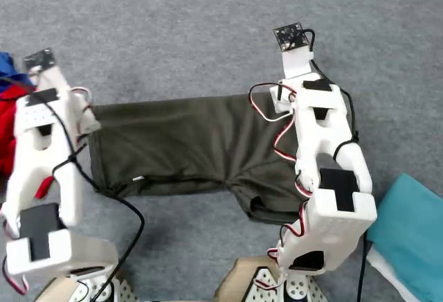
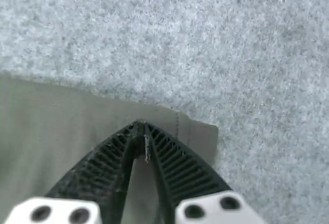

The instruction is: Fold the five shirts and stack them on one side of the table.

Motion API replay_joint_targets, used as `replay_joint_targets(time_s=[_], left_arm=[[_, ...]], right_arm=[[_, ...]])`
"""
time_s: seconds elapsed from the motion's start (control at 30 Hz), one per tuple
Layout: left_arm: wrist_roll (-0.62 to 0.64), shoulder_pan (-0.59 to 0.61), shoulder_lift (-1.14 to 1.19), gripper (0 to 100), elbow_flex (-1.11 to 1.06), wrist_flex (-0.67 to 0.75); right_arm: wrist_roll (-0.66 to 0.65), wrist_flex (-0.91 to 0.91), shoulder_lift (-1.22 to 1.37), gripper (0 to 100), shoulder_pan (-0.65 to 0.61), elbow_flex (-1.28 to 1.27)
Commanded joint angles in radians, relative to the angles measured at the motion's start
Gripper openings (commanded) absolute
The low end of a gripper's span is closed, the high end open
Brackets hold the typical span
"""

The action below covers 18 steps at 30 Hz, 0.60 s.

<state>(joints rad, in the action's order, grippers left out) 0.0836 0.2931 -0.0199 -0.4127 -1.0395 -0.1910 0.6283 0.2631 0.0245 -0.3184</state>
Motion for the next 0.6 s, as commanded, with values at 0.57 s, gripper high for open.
replay_joint_targets(time_s=[0.57], left_arm=[[0.015,0.008,0.371,2,0.238,-0.041]], right_arm=[[-0.002,0.292,0.298,0.5,0.104,0.486]])
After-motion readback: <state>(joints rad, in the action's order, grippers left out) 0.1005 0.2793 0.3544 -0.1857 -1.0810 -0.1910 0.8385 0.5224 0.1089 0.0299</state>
